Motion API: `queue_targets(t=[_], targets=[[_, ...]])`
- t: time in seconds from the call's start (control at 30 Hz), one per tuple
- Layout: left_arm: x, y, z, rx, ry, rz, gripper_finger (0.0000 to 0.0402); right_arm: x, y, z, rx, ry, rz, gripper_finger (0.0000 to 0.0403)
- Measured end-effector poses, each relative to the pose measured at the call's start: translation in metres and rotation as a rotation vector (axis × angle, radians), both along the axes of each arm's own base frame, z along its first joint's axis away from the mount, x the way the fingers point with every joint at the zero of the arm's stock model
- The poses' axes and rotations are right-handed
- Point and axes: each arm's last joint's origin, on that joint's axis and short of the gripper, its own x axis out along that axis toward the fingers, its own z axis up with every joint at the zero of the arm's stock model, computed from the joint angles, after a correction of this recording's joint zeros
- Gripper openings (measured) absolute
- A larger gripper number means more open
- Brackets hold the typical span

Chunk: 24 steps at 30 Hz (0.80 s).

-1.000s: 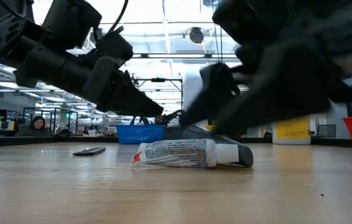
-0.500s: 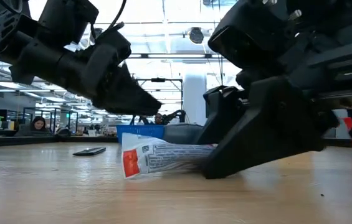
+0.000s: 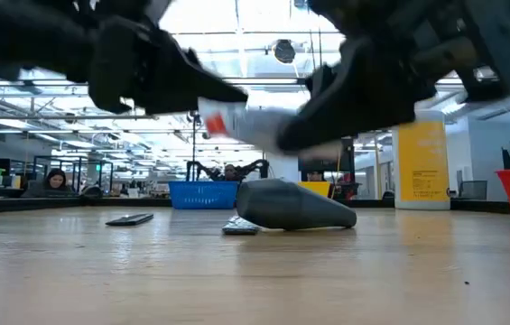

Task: Pick & Place Travel size toiletries
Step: Put the white toothpaste into the blue bin

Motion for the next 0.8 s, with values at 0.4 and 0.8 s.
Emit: queue_targets(t=[0.4, 0.8], targets=[[-0.001, -0.028, 0.014, 0.07, -0.039, -0.11, 0.025, -0.032, -0.024, 0.017, 0.038, -0.063, -0.123, 0.0062], [0.019, 0.011, 0.013, -0.466, -0.04, -0.002, 0.025, -0.029, -0.032, 0.023, 0.025, -0.155, -0.137, 0.0064]])
